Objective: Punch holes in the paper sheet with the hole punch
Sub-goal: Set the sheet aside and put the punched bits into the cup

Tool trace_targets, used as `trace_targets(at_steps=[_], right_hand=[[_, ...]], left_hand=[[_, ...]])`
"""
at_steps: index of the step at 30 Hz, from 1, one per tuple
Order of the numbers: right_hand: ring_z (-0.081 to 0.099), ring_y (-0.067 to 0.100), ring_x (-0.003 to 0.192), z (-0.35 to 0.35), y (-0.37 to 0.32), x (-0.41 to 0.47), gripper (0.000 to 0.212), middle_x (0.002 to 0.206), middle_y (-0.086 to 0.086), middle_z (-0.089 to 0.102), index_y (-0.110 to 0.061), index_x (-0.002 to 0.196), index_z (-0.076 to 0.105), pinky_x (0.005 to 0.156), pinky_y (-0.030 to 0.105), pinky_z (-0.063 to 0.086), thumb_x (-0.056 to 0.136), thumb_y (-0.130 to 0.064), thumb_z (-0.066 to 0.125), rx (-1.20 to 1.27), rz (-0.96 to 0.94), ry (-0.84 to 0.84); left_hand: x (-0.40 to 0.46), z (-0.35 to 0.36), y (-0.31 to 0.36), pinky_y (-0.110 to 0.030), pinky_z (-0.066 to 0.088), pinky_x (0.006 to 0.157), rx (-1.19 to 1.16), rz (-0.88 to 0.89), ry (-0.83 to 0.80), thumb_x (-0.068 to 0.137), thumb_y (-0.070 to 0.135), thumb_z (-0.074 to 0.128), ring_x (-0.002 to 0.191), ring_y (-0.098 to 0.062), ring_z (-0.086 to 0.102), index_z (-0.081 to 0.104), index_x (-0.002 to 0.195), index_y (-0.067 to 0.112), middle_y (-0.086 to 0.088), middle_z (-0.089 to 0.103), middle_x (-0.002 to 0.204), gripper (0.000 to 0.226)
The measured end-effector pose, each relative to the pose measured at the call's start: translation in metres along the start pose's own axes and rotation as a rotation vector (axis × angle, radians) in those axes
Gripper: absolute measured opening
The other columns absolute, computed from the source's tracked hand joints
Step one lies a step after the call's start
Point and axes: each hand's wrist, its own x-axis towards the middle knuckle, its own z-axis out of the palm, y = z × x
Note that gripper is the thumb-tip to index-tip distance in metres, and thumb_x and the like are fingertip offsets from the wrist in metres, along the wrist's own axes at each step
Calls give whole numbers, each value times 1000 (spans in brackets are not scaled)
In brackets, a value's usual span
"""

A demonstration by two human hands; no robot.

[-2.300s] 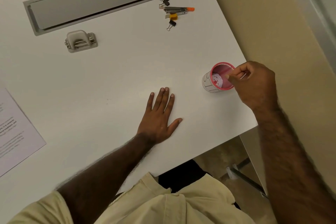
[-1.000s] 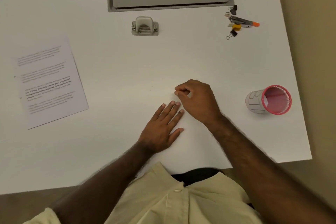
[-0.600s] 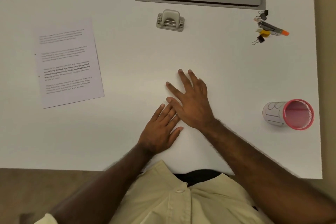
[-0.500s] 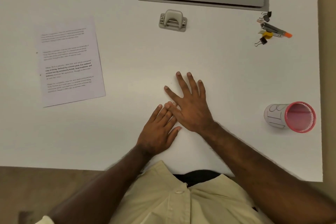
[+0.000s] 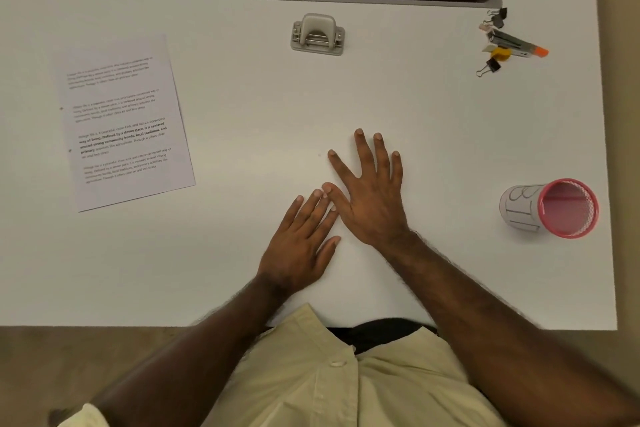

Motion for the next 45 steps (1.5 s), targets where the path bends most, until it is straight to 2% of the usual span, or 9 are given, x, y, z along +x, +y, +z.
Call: trace_targets(at_steps=[5, 9, 15, 20, 22, 26, 29, 35, 45], right_hand=[[4, 40, 164, -3, -8, 10, 75, 179, 11, 5, -43, 166, 23, 127, 68, 12, 101, -78, 15, 1, -63, -5], [3, 40, 165, -2, -13, 15, 76, 179, 9, 4, -44, 165, 25, 126, 68, 11, 99, -80, 17, -34, -89, -31], [4, 40, 164, -3, 3, 6, 75, 179, 10, 6, -42, 165, 30, 126, 69, 12, 100, -80, 21, -67, -12, -36], [8, 36, 165, -7, 17, -4, 68, 178, 8, 13, -42, 161, 39, 128, 65, 14, 102, -75, 33, 88, 29, 14], [15, 33, 164, -10, 19, -5, 61, 176, 7, 23, -40, 158, 45, 128, 59, 19, 104, -67, 41, 200, 34, 62], [48, 25, 144, -20, 26, -1, 37, 152, 1, 58, -30, 140, 68, 117, 45, 37, 107, -41, 56, 445, 100, 197], [64, 26, 117, -27, 32, 9, 24, 123, 3, 74, -19, 122, 79, 101, 51, 50, 104, -25, 64, 540, 130, 198], [69, 23, 100, -32, 33, 27, 15, 105, 4, 77, -13, 108, 84, 93, 45, 56, 97, -14, 74, 650, 170, 119], [70, 15, 94, -33, 27, 43, 14, 102, -2, 76, -21, 103, 84, 89, 44, 60, 92, -29, 81, 653, 200, 32]], left_hand=[[0, -1, 0, -47, 17, 135, -6, -7, -4, 113, 50, 27, 164, -25, 21, 32, 165, 14, -8, 28, 174, 63], [0, 0, 1, -40, 6, 136, -6, -22, -2, 112, 50, 31, 164, -23, 16, 28, 165, 16, -6, 24, 174, 63], [-1, 3, -1, -45, 13, 135, 21, -2, -7, 113, 49, 32, 166, -24, 16, 31, 167, 14, -8, 22, 176, 64], [-2, 5, -3, -41, 7, 136, 34, 1, 9, 114, 49, 32, 167, -21, 10, 31, 167, 15, -6, 21, 177, 63], [-2, 5, -3, -42, 8, 136, 39, 6, 8, 114, 49, 32, 167, -21, 10, 30, 167, 15, -6, 21, 177, 63], [-2, 6, -4, -45, 12, 136, 45, 5, 9, 114, 47, 34, 167, -22, 10, 29, 167, 15, -7, 21, 177, 63], [-3, 7, -4, -46, 13, 135, 38, 19, 37, 114, 44, 40, 166, -23, 12, 32, 166, 13, -9, 23, 177, 62], [-2, 9, -4, -45, 13, 135, 40, 18, 42, 114, 45, 39, 167, -23, 11, 31, 167, 13, -8, 21, 177, 62], [-2, 8, -3, -43, 11, 136, 37, 21, 65, 114, 44, 38, 166, -23, 13, 33, 166, 13, -8, 24, 176, 61]])
